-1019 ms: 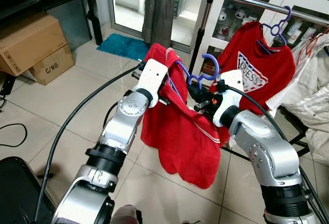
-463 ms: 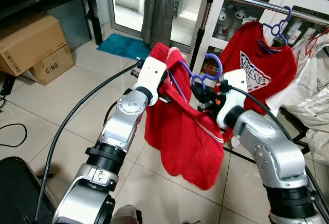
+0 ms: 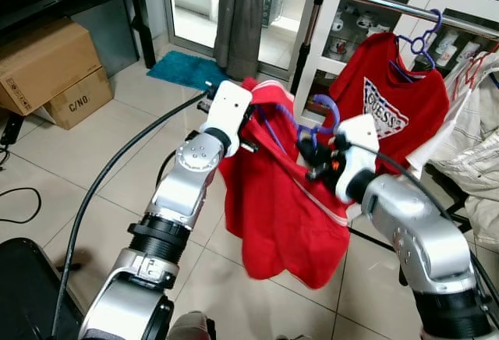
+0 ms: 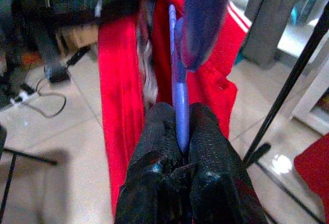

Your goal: Hang hanger

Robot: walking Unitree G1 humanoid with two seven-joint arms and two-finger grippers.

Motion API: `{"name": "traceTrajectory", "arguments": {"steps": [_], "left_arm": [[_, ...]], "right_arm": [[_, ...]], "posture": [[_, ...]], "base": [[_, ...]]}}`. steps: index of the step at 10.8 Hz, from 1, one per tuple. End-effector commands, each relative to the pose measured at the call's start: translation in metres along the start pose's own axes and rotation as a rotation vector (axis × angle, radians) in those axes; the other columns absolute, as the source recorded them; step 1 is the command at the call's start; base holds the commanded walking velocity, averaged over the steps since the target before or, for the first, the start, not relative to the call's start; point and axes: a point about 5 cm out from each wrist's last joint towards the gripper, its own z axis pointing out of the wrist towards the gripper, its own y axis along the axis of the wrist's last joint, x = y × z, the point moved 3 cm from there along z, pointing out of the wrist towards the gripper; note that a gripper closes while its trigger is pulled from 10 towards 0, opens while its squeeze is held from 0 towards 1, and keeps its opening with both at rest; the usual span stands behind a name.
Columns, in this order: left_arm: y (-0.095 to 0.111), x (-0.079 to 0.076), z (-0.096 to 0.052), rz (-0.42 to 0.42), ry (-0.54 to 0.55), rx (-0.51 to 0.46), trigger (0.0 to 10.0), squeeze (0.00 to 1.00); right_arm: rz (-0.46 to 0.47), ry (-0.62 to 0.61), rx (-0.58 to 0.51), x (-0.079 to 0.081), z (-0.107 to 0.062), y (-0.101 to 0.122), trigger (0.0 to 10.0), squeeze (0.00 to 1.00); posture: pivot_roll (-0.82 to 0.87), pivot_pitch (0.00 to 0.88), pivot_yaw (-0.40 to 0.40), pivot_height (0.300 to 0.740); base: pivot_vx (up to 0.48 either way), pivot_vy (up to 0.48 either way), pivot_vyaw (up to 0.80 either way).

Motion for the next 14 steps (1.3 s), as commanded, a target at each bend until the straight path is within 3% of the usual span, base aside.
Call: {"name": "traceTrajectory", "arguments": {"steps": [1, 3, 7, 9, 12, 14], "left_arm": [[0.019, 0.010, 0.000, 0.013, 0.037, -0.058, 0.0, 0.00], [0.026, 0.017, -0.003, 0.018, 0.048, -0.076, 0.0, 0.00], [0.032, 0.056, -0.011, 0.035, 0.184, -0.076, 0.0, 0.00], [0.029, 0.088, -0.016, 0.071, 0.255, -0.052, 0.0, 0.00], [0.024, 0.114, -0.020, 0.029, 0.320, -0.033, 0.0, 0.00], [0.018, 0.117, -0.022, -0.020, 0.330, -0.022, 0.0, 0.00]], "right_arm": [[-0.026, -0.008, 0.015, -0.003, -0.005, 0.000, 0.0, 0.00], [-0.049, 0.001, 0.056, -0.007, -0.013, -0.010, 0.0, 0.00], [-0.081, 0.152, 0.066, 0.002, -0.039, -0.014, 0.0, 0.00], [-0.072, 0.209, 0.024, 0.000, -0.053, -0.006, 0.0, 0.00], [-0.041, 0.195, 0.008, -0.007, -0.061, -0.004, 0.0, 0.00], [0.016, 0.134, -0.008, -0.013, -0.057, -0.003, 0.0, 0.00]], "posture": [[0.09, 0.000, -0.067, 0.740], [0.09, 0.000, -0.074, 0.740], [0.09, 0.000, -0.082, 0.740], [0.09, 0.000, -0.079, 0.740], [0.08, 0.000, -0.074, 0.740], [0.08, 0.000, -0.076, 0.740]], "base": [[0.000, 0.000, 0.00], [0.000, 0.000, 0.00], [0.000, 0.000, 0.00], [0.000, 0.000, 0.00], [0.000, 0.000, 0.00], [0.000, 0.000, 0.00]]}}
